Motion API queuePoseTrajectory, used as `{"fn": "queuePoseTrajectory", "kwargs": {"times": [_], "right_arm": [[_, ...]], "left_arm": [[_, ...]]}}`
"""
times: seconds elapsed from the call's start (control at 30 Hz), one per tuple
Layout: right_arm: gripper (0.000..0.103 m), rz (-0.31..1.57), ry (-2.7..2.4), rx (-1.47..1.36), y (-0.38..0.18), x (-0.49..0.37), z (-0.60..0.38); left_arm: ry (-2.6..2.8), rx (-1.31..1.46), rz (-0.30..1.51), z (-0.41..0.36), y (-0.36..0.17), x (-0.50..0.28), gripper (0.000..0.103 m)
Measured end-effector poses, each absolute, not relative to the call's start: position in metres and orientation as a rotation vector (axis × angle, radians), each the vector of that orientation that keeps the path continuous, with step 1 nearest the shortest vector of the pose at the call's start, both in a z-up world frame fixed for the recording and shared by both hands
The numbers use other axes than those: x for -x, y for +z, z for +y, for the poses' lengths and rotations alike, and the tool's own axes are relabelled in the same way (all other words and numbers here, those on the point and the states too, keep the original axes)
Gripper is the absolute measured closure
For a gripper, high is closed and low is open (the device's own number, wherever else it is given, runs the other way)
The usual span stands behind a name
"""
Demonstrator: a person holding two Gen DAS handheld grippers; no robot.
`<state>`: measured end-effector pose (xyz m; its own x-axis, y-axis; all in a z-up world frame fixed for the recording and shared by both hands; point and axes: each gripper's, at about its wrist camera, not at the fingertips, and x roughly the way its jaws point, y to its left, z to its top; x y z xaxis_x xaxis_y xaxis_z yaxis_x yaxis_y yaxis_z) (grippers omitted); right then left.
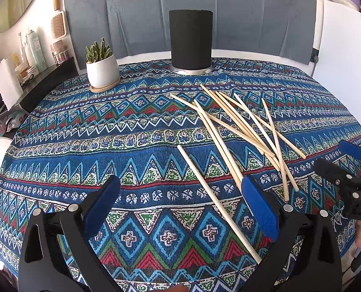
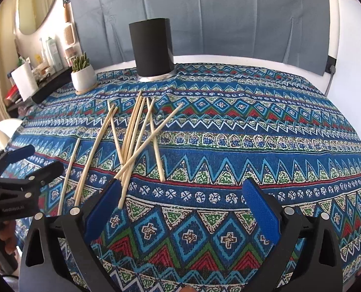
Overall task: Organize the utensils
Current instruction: 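Lower the left tool onto one wooden stick and close it while the right tool grasps another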
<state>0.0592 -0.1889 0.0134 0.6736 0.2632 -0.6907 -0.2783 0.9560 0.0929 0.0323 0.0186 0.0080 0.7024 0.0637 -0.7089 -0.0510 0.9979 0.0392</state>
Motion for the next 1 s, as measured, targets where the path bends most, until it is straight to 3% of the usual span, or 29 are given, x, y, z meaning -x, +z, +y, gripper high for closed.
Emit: {"fn": "queuePoseTrajectory", "kwargs": {"times": [0.5, 0.7, 1.0], "right_arm": [[0.009, 1.238, 0.389, -0.099, 0.019, -0.177, -0.179], [0.009, 1.281, 0.334, -0.123, 0.011, -0.211, -0.173], [0.008, 1.266, 0.233, 0.018, -0.008, -0.224, -0.153]], "left_arm": [[0.07, 0.123, 1.052, 0.034, 0.006, -0.07, 0.006], [0.075, 0.162, 1.168, 0.034, -0.007, -0.085, 0.006], [0.167, 0.128, 1.171, 0.032, -0.015, -0.092, 0.006]]}}
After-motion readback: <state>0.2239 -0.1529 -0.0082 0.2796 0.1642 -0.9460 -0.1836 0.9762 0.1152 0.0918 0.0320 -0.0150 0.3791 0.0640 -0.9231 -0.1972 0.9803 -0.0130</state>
